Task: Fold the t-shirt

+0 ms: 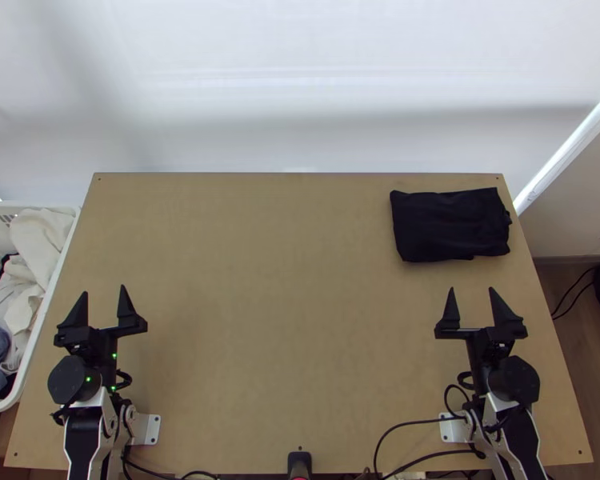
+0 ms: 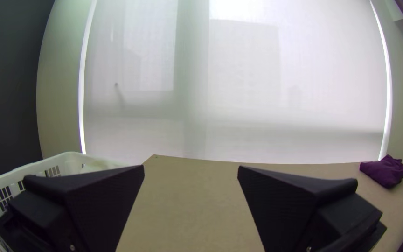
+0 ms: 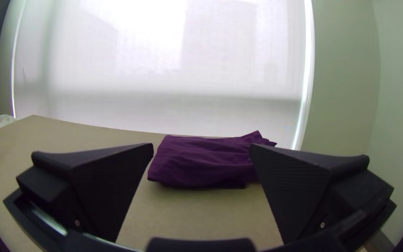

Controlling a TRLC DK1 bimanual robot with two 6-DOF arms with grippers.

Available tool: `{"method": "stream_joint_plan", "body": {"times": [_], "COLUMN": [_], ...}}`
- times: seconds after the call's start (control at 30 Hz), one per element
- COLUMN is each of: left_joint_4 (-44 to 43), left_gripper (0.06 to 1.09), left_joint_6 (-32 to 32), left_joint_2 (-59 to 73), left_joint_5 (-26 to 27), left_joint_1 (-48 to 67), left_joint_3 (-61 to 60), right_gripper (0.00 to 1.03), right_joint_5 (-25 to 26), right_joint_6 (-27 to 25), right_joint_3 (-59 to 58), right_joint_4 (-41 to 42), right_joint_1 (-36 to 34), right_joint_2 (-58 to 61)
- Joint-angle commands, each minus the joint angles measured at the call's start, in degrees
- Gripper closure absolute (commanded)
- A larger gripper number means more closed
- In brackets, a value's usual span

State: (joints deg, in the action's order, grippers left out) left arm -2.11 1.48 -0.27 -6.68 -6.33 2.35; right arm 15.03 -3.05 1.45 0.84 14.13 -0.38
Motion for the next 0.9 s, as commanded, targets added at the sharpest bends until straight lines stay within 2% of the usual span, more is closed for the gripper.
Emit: {"method": "stream_joint_plan", "body": {"times": [0.0,0.87], "left_joint_4": [0.62,0.53], "left_gripper": [0.1,0.1], "left_joint_6": [0.19,0.63], "left_joint_2": [0.19,0.27], "left_joint_5": [-0.35,-0.27], "left_joint_1": [0.26,0.35], "left_joint_3": [-2.35,-2.44], "right_gripper": [0.05,0.05], "right_joint_5": [0.79,0.79], "right_joint_6": [1.03,1.03], "right_joint_3": [0.22,0.22], "right_joint_4": [-0.93,-0.93], "right_joint_1": [-0.07,-0.07], "right_joint_2": [0.29,0.29]}}
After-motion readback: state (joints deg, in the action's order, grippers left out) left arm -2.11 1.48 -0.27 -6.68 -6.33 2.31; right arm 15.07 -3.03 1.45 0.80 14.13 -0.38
